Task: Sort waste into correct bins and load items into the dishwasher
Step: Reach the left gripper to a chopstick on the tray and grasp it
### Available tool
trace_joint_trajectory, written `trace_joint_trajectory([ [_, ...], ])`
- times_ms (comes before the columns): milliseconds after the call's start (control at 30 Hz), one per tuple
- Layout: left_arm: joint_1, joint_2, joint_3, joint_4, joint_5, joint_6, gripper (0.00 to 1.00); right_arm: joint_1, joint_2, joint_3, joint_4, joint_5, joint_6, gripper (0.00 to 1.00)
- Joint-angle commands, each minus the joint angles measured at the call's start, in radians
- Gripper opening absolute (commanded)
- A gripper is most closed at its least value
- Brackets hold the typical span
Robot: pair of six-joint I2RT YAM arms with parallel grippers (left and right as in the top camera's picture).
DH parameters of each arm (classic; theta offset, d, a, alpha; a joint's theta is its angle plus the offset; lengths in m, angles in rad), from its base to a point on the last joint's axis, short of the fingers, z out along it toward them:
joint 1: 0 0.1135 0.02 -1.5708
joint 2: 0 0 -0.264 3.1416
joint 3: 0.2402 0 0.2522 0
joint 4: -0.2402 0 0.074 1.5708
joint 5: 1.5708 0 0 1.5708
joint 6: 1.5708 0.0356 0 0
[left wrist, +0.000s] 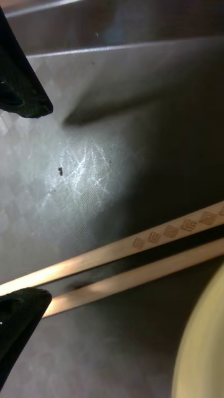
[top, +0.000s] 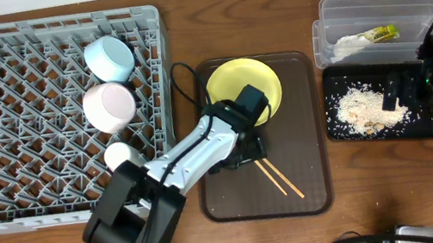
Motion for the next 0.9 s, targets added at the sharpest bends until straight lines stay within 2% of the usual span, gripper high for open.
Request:
trace_joint_trajectory([
  [0,-0.001,0.033,-0.005,0.008,0.002,-0.008,0.88,-0.005,-0.016,0.015,-0.002,0.013,0.01,0.99],
  [300,-0.001,0.081,-0.008,0.002,0.054,-0.008,0.87,-0.006,-0.016,0.015,-0.002,0.013,0.01,0.99],
  [333,-0.001,0.082,-0.008,-0.003,0.053,-0.008,0.83,-0.006,-0.016,0.015,-0.003,0.013,0.01,0.99],
  [400,-0.001,0.082,-0.008,-0.01,0.054,-0.008,0.63,-0.005,-0.016,0.016,-0.003,0.013,0.01,0.99],
  [467,-0.001,0.082,-0.008,-0.014,0.054,-0.008,0.5,-0.005,-0.016,0.016,-0.002,0.013,0.01,0.99],
  [633,0.002,0.082,-0.008,-0.013,0.053,-0.008,0.31,-0.005,-0.016,0.016,-0.003,0.013,0.01,0.99],
  [867,0.013,0.082,-0.008,-0.013,0.047,0.0,0.12,-0.005,-0.016,0.016,-0.003,0.013,0.01,0.99],
])
